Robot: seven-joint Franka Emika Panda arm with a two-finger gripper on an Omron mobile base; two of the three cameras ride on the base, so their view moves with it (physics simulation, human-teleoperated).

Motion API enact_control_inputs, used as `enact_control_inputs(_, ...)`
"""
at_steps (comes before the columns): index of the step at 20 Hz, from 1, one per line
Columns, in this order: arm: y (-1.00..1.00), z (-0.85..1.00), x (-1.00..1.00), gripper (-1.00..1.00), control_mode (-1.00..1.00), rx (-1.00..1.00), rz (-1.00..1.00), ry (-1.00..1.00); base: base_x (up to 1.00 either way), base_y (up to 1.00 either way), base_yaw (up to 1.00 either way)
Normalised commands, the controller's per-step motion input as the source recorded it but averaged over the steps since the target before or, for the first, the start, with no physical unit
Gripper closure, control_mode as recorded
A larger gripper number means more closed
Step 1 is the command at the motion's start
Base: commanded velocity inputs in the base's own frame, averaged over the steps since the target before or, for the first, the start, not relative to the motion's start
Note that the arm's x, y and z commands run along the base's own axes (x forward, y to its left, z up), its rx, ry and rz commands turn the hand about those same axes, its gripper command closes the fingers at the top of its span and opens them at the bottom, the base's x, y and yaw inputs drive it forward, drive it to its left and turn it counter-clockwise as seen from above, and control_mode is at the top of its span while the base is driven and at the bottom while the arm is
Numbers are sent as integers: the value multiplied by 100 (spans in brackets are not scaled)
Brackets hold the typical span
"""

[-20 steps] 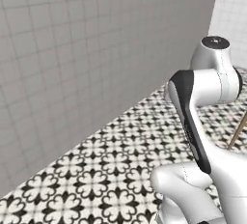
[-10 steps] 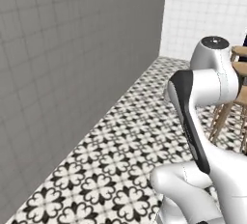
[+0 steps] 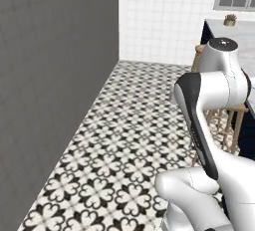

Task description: Start the toaster. Once the lever pops up, take the bread to the plate on the dining counter.

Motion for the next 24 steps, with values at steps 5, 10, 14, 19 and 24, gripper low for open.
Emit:
enact_control_inputs(5, 0, 0, 0, 100, 100, 0, 0, 0, 70, 49, -44)
enact_control_inputs(10, 0, 0, 0, 100, 100, 0, 0, 0, 73, 64, -44)
enact_control_inputs(14, 0, 0, 0, 100, 100, 0, 0, 0, 93, 61, -48)
enact_control_inputs(19, 0, 0, 0, 100, 100, 0, 0, 0, 100, 54, -45)
enact_control_inputs(24, 0, 0, 0, 100, 100, 0, 0, 0, 100, 54, -48)
